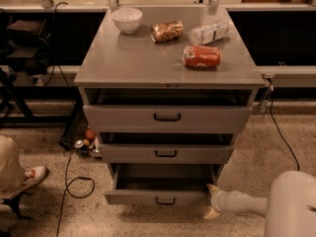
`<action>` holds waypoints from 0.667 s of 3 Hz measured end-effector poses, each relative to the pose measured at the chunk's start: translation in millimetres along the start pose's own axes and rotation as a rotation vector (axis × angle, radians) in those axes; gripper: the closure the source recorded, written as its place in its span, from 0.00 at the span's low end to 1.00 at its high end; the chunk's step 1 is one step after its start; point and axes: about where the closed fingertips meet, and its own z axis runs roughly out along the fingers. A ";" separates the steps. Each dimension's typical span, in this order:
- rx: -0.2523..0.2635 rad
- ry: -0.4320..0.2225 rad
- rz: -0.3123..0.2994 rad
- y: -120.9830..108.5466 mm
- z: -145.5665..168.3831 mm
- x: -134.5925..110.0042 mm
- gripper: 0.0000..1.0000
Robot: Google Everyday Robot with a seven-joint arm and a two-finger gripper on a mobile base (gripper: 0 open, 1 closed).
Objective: Open bottom drawer
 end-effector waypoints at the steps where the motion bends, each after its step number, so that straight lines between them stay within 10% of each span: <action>1: -0.015 -0.005 -0.021 1.4 2.6 -3.5 0.00; 2: -0.059 0.006 -0.071 8.3 14.2 -11.4 0.00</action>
Offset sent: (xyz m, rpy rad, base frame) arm 0.0065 0.0430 -0.0241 -0.0933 0.0777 0.1903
